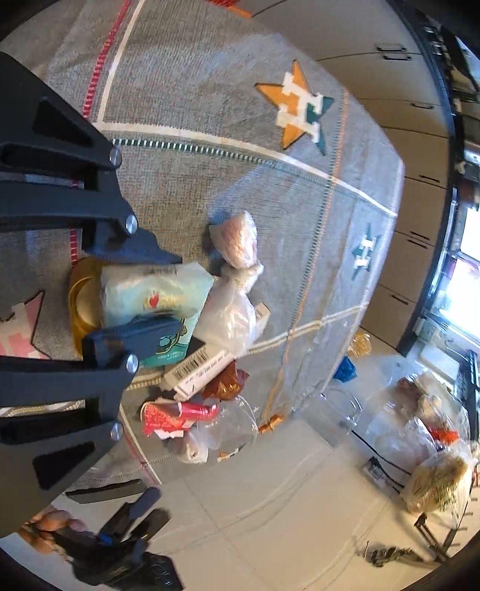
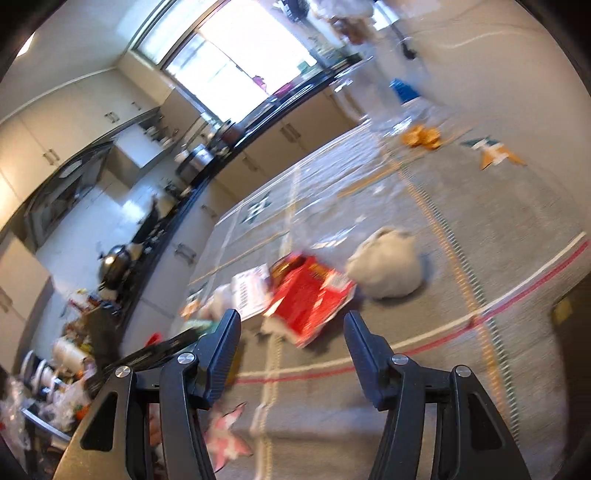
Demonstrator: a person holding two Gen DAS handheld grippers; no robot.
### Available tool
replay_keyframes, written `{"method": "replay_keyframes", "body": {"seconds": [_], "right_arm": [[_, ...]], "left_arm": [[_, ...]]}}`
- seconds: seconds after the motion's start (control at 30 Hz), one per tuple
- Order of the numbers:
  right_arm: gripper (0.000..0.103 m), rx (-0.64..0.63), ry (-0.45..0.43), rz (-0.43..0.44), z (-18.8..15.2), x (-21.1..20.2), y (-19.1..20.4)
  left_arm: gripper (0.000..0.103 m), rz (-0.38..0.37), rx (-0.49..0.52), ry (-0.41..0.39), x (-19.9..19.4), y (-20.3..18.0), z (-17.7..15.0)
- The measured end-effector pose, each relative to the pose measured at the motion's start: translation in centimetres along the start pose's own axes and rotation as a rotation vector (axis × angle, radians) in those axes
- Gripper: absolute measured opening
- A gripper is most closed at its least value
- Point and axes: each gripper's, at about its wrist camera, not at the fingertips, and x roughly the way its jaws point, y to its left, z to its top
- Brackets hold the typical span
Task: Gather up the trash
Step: 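Grasp the green snack pack with the left tool, then grasp the cloth-wrapped bundle with the right tool while the left tool holds the snack pack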
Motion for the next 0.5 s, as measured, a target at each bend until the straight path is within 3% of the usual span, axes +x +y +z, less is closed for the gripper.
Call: {"method": "replay_keyframes", "body": {"seconds": [0.2, 0.5], "right_arm": [[0.072, -0.008, -0.041, -0.190, 1.9, 1.5, -1.6], [0.072, -0.021, 0.027, -0.275, 3.2, 6.1, -3.2]], "left_arm": [[0.017, -0.014, 0.069, -0.060, -2.6, -1.7, -0.5], [0.016, -0.006, 0.179, -0.111, -4.6, -4.3, -1.7]]}}
